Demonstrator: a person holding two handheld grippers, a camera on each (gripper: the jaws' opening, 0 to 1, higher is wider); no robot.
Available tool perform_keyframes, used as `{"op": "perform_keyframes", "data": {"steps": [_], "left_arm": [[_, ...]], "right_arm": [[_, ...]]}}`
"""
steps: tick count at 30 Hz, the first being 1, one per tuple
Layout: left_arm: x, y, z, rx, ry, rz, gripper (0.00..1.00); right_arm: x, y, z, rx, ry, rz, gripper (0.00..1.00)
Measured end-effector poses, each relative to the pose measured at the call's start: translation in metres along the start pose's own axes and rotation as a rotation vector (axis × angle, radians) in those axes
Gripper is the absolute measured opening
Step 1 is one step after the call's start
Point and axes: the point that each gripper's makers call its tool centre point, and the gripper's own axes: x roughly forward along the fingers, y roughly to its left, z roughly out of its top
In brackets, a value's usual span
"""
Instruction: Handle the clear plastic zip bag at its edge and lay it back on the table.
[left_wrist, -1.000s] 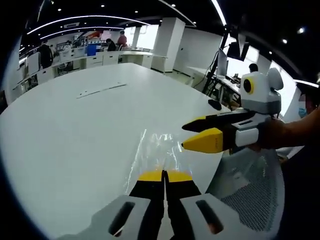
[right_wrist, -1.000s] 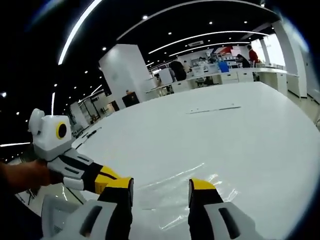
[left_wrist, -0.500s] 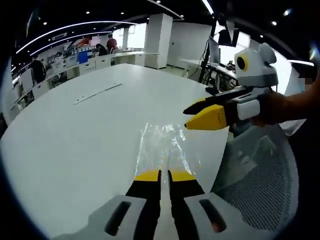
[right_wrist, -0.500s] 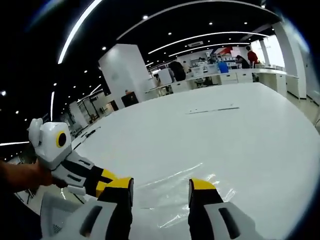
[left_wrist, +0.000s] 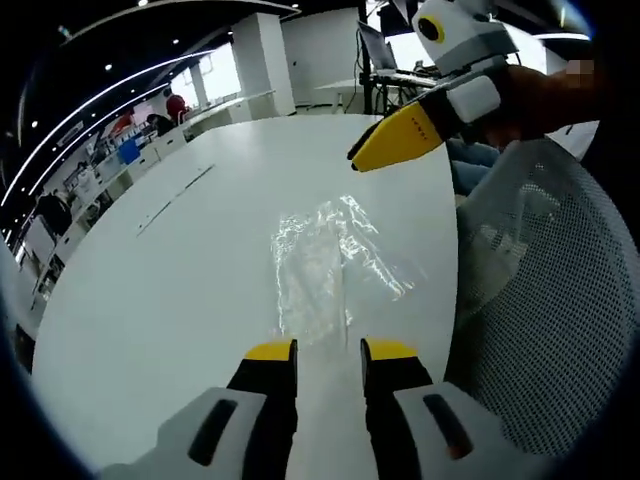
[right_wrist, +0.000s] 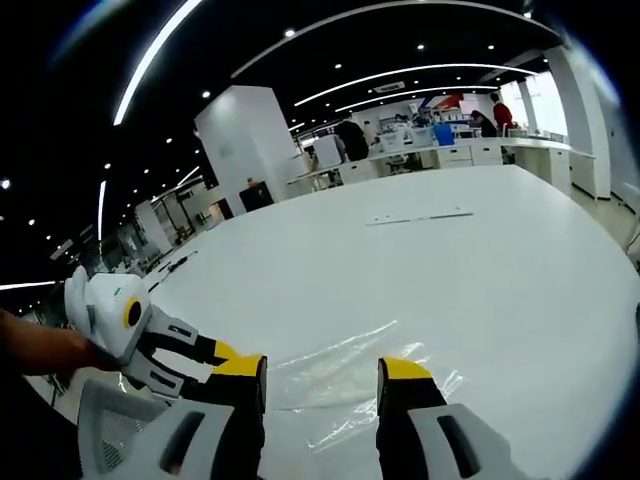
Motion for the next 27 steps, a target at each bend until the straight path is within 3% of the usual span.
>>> {"op": "perform_keyframes", "data": {"steps": [8,11,19,27], "left_arm": [[0.003,0.012,-0.008,0.118,0.025,0.025,0.27],[0.006,0.021,-0.016,0.226,0.062,0.041,0.27],[0.021,0.028,-0.028,0.395,0.087,0.041,0.24],[0.028,0.035,-0.022,0.432,0.074,0.045,0.21]], "right_arm": [[-0.005,-0.005,-0.002,-0.005,0.004,-0.012,0.42],[-0.006,-0.007,-0.003,-0.003,0.007,-0.017,0.42],[-0.007,-0.010,-0.003,0.001,0.003,-0.025,0.42],[-0.008,-0.013,-0.004,0.009,0.004,-0.034,0.42]]}}
